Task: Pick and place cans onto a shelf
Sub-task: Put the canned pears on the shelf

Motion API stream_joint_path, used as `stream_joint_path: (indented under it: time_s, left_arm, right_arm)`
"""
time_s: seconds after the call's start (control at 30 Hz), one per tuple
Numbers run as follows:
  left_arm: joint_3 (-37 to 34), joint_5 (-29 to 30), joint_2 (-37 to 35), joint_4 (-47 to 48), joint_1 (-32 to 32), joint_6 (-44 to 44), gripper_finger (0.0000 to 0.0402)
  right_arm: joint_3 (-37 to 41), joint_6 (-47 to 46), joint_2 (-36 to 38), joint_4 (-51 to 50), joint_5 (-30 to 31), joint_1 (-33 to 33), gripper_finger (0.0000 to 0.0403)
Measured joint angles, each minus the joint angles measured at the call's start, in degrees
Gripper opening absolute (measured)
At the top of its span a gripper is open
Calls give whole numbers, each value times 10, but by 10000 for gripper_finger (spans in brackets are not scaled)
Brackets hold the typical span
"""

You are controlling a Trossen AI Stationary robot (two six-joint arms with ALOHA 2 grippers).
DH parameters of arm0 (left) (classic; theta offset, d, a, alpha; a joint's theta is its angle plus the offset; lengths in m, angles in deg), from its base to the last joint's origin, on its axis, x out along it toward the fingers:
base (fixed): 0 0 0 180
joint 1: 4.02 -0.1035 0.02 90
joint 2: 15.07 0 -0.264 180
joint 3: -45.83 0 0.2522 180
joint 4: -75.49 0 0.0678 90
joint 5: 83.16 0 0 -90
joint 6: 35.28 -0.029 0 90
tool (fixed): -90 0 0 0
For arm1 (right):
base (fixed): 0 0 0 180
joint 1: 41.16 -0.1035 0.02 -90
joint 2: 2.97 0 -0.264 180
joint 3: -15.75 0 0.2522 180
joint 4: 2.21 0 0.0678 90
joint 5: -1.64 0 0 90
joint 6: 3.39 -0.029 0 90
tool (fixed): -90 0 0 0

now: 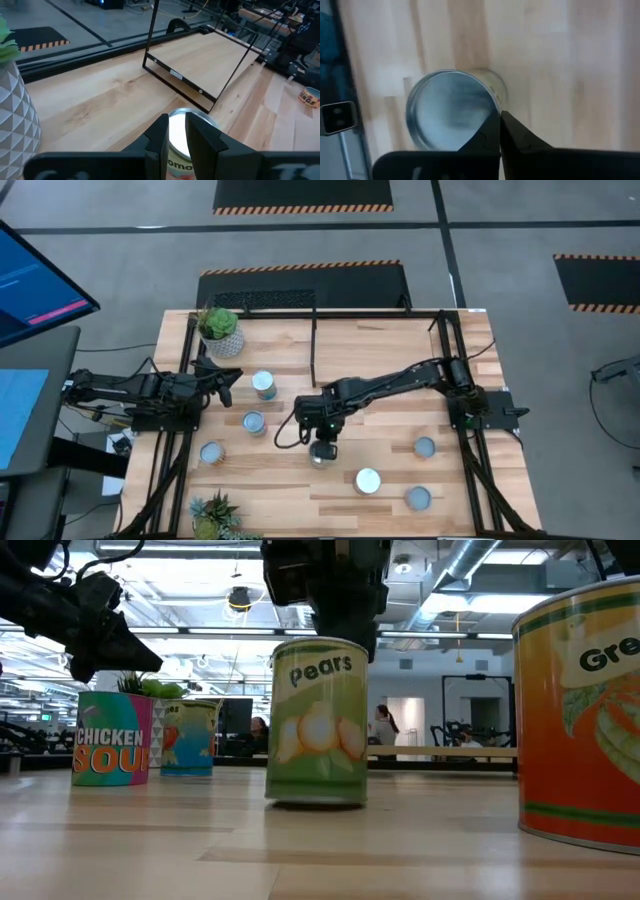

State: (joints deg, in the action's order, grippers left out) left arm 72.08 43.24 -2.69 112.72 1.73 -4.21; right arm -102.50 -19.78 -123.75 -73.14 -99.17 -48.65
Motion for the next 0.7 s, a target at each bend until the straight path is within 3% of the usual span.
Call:
stream_joint_path:
  time_s: [0.13,0.37,0.47,0.7]
  left_arm:
    - [0,3,0,1,0,0,52]
    - [0,9,0,2,0,-10,52]
    - [0,14,0,2,0,-13,52]
    - [0,20,0,0,0,-13,52]
  right_arm:
    - [-46,9,1,-61,12,15,5]
    - [-218,21,11,-263,75,37,4]
    - [-277,30,13,-330,133,48,3]
    - [-298,43,28,-328,278,107,2]
